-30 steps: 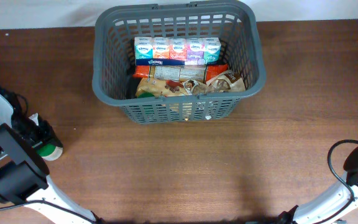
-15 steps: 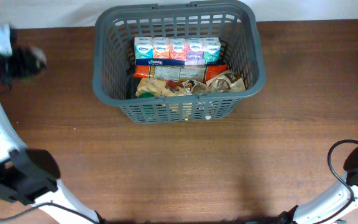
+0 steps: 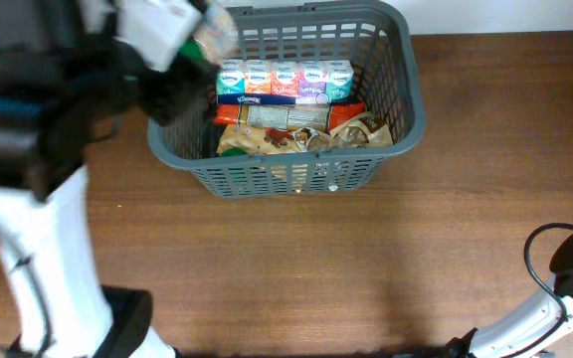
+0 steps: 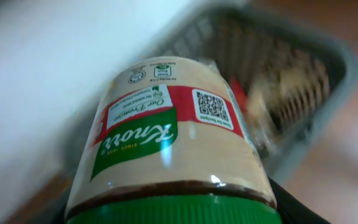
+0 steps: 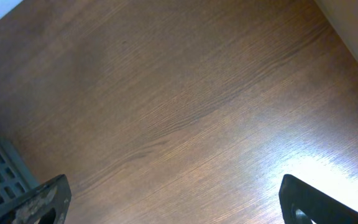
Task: Pack container
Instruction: 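Place the Knorr jar into the basket front and release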
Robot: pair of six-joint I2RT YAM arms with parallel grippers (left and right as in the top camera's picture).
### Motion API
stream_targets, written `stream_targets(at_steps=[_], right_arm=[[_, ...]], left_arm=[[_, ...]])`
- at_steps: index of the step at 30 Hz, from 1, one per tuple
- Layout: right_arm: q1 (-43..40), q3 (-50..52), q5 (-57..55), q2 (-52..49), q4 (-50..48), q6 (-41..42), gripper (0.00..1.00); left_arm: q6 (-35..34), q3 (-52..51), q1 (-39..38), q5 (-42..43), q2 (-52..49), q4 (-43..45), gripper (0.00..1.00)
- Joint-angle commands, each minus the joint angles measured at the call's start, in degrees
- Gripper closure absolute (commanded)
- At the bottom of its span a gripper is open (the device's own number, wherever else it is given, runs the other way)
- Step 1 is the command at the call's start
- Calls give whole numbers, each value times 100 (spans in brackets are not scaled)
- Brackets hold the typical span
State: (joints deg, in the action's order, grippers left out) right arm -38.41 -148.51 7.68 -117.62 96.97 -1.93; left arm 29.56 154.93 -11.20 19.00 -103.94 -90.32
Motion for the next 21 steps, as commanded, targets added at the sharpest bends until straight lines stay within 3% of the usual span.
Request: stream_targets(at_steps=[1,5,21], right_arm=[[13,35,72,76,15,11,1],[13,35,72,76,17,9,1],[13,35,72,76,17,9,1]], left_arm=[[328,-365,-490,-1060,-691,-544,98],[-109,-741,-627,-1609,-1224,-638,98],[-533,-2487,-627,-1906,-1537,-638,98]])
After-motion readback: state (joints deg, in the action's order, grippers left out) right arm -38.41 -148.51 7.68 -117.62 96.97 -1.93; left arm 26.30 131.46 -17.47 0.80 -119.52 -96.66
